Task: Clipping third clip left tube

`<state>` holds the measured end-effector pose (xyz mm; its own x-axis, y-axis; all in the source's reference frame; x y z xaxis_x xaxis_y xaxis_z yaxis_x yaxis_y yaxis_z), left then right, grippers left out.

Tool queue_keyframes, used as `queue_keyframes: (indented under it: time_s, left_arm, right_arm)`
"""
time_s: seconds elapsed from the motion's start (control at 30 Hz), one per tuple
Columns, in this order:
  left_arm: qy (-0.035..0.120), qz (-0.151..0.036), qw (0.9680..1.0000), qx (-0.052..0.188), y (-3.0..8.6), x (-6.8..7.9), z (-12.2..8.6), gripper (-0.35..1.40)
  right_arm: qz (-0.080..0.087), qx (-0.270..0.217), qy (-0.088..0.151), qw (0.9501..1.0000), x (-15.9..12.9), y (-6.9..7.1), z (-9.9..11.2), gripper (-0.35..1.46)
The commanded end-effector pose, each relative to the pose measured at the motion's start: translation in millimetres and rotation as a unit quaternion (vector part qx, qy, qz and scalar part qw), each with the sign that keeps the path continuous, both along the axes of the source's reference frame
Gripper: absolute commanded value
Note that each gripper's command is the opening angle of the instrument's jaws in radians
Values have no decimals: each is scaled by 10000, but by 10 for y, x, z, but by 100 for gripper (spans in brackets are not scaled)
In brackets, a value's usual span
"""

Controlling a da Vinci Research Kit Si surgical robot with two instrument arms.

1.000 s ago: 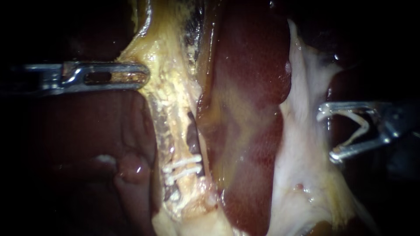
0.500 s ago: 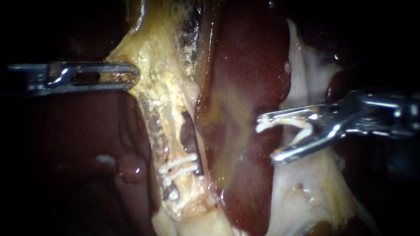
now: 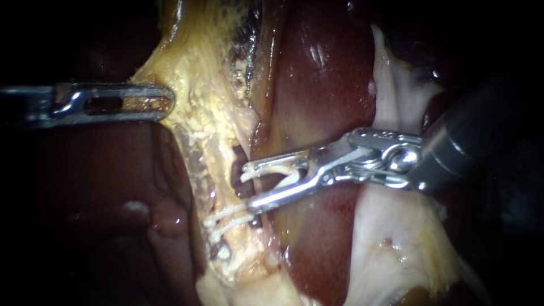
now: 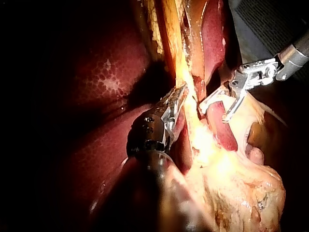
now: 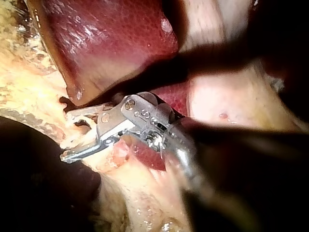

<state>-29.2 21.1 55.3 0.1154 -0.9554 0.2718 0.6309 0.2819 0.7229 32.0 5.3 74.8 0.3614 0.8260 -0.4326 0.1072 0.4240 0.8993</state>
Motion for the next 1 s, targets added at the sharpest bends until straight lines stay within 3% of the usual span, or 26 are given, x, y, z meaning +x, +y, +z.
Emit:
queue_keyframes:
  time_s: [0.03, 0.3, 0.47, 0.67, 1.0]
  left_arm:
    - [7, 11, 10000, -9, 0, 0, 0, -35]
    - [7, 10, 10000, -9, 0, 0, 0, -35]
    - [6, 11, 10000, -8, 0, 0, 0, -35]
    - [-7, 4, 10000, -8, 2, 0, -1, -35]
    - [3, -4, 10000, -13, 2, 0, -1, -35]
  right_arm:
    - [4, 17, -7, 10000, 0, 1, 2, 53]
    - [15, 58, -36, 10000, 3, 4, 14, 53]
    - [-11, 95, -44, 9999, 8, -1, 20, 53]
    - [-160, 133, 22, 9998, 16, -12, 27, 53]
    - [-200, 409, 536, 9975, 31, -17, 24, 51]
